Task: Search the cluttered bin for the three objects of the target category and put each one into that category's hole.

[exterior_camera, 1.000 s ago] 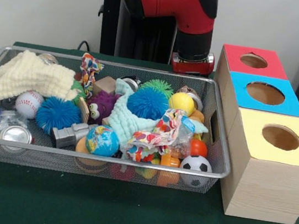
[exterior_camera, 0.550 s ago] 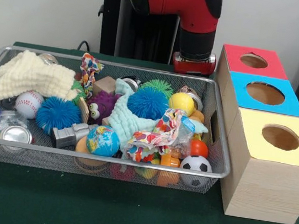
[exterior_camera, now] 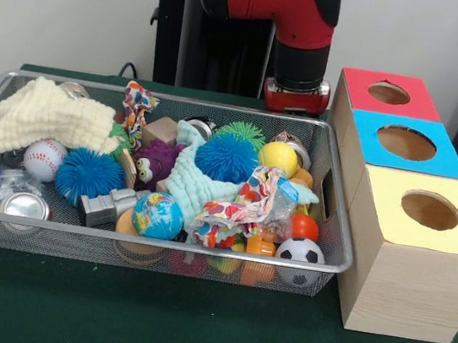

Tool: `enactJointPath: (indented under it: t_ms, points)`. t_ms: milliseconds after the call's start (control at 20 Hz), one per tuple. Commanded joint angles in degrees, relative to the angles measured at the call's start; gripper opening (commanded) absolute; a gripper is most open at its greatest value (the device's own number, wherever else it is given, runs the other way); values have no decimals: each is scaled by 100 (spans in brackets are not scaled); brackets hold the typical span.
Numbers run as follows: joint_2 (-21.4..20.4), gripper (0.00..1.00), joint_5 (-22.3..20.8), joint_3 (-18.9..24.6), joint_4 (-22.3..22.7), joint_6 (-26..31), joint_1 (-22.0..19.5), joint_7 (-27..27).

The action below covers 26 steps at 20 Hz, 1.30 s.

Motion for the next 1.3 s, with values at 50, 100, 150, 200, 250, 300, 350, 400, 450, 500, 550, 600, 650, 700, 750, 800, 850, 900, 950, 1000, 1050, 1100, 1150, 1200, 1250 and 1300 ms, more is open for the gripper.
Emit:
enactJointPath:
  t_ms: [50, 100, 150, 200, 250, 300, 350, 400, 450, 500, 550, 600, 650, 700, 750, 800, 850, 900, 950, 1000, 1050, 1100, 1150, 1200, 1250, 1300]
  points:
    - [-1285, 100, 692, 643, 144, 1732, -601, 495]
    - [-1555, 100, 782, 721, 267, 1971, -648, 455]
    - [-1798, 100, 897, 853, 380, 2253, -747, 399]
    - [-2023, 100, 989, 922, 462, 2495, -793, 346]
    - [-2190, 100, 1079, 968, 498, 2711, -819, 307]
    - [-2279, 100, 1088, 981, 510, 2769, -817, 279]
    - [-2368, 100, 1098, 993, 521, 2827, -816, 251]
    - [-2406, 100, 1138, 1041, 559, 2876, -853, 262]
    - [-2446, 100, 1176, 1119, 582, 2948, -908, 236]
    - [-2514, 100, 1224, 1135, 572, 3063, -906, 230]
    - [-2583, 100, 1271, 1151, 562, 3178, -903, 224]
    - [-2604, 100, 1300, 1162, 527, 3239, -889, 221]
    - [-2585, 100, 1328, 1191, 490, 3274, -884, 223]
    - [-2535, 100, 1339, 1152, 437, 3260, -823, 283]
    - [-2457, 100, 1318, 1097, 352, 3211, -734, 342]
    - [-2358, 100, 1278, 1017, 270, 3132, -633, 418]
    - [-2220, 100, 1238, 950, 192, 2989, -558, 481]
    - [-2116, 100, 1241, 917, 150, 2882, -504, 531]
    - [-2011, 100, 1244, 884, 109, 2774, -450, 580]
    - [-1943, 100, 1230, 836, 75, 2665, -386, 625]
    - [-1878, 100, 1241, 793, 64, 2541, -330, 698]
    - [-1799, 100, 1264, 797, 58, 2429, -311, 735]
    - [-1754, 100, 1272, 786, 70, 2339, -289, 761]
    - [-1710, 100, 1257, 757, 60, 2244, -259, 785]
    - [-1627, 100, 1251, 699, 4, 2186, -207, 818]
    - [-1595, 100, 1231, 625, -45, 2171, -144, 839]
